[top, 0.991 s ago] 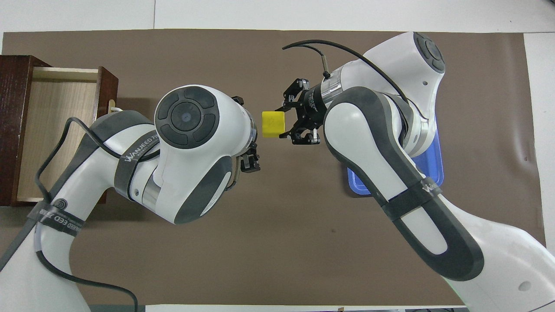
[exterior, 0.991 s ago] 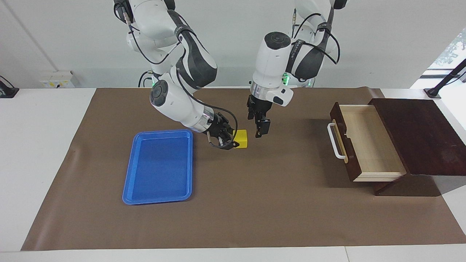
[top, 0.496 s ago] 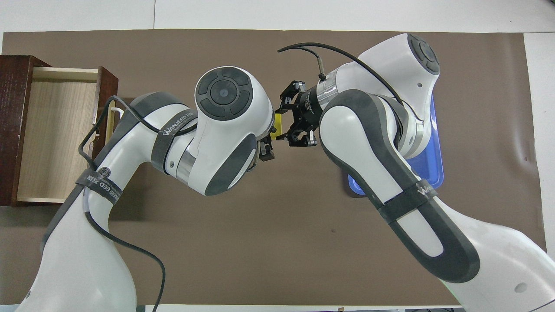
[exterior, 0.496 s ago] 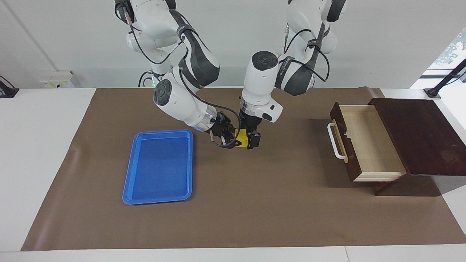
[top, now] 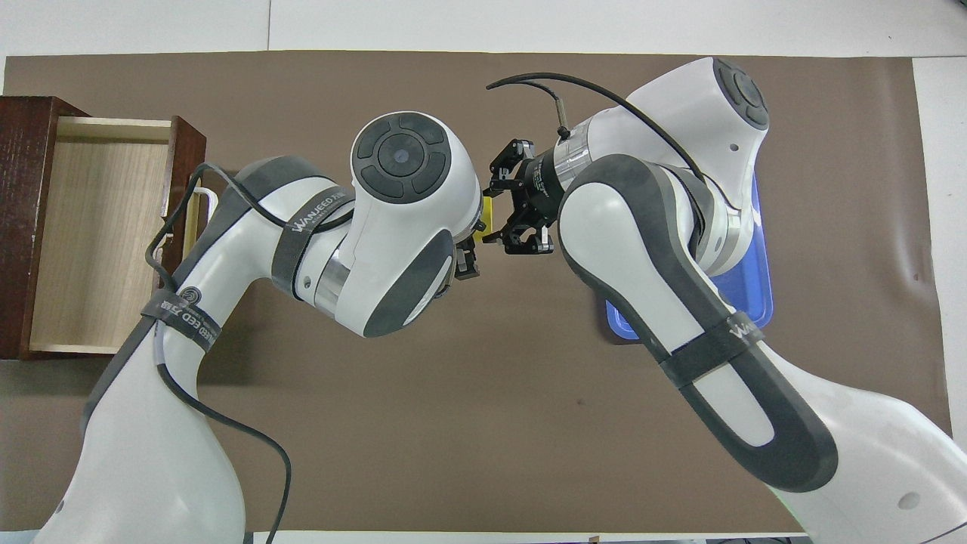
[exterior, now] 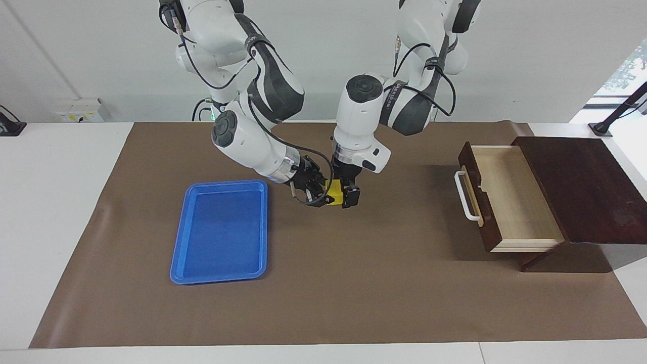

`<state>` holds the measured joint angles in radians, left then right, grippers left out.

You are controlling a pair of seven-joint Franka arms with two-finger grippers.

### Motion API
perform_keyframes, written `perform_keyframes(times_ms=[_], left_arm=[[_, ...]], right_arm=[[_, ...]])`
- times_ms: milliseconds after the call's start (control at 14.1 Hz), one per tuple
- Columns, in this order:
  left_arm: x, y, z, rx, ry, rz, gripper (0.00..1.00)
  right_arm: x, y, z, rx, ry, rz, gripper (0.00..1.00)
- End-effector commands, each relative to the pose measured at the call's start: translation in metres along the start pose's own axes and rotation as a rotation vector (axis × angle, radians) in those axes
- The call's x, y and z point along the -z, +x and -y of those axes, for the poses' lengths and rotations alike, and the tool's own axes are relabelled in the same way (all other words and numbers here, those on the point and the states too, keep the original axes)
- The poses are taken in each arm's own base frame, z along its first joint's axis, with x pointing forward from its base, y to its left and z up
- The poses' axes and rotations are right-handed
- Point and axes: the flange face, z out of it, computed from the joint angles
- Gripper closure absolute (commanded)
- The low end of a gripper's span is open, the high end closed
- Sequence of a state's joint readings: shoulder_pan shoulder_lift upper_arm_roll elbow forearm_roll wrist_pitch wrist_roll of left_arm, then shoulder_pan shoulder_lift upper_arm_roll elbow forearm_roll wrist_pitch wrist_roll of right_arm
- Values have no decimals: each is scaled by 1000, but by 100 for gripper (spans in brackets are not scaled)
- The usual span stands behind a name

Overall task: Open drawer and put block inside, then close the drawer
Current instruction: 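Grasp the cube with the left gripper from the right gripper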

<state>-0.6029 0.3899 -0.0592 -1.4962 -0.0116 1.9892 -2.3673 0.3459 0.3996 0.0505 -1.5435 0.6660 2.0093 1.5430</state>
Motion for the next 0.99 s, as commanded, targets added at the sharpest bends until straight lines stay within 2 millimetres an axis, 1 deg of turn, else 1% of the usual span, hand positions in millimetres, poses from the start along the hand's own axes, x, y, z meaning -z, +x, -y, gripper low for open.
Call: perform_keyframes(times_ms=[0,71,142,425,496,850,920], left_arm=[[3,-9,2,-8,-12,-13,20],[3,-10,3,-16,-12,-11,20],[3,-13,5,-22,-15,-9,27],[4,-14,7,-25,-13,-10,92],[4,-13,6,-25,-13,-10,100],[3,-12,6,-24,-10,-14,100],[3,-12,6,-25,-9,-15,100]], right_arm=[[4,-1,1,-27,15,29,100],[4,0,1,-29,16,29,100],[4,0,1,-29,18,29,100],[5,0,1,-30,19,29,100],[6,1,2,-32,21,30,100],[6,1,2,-32,19,30,100],[5,0,2,-37,20,28,62]])
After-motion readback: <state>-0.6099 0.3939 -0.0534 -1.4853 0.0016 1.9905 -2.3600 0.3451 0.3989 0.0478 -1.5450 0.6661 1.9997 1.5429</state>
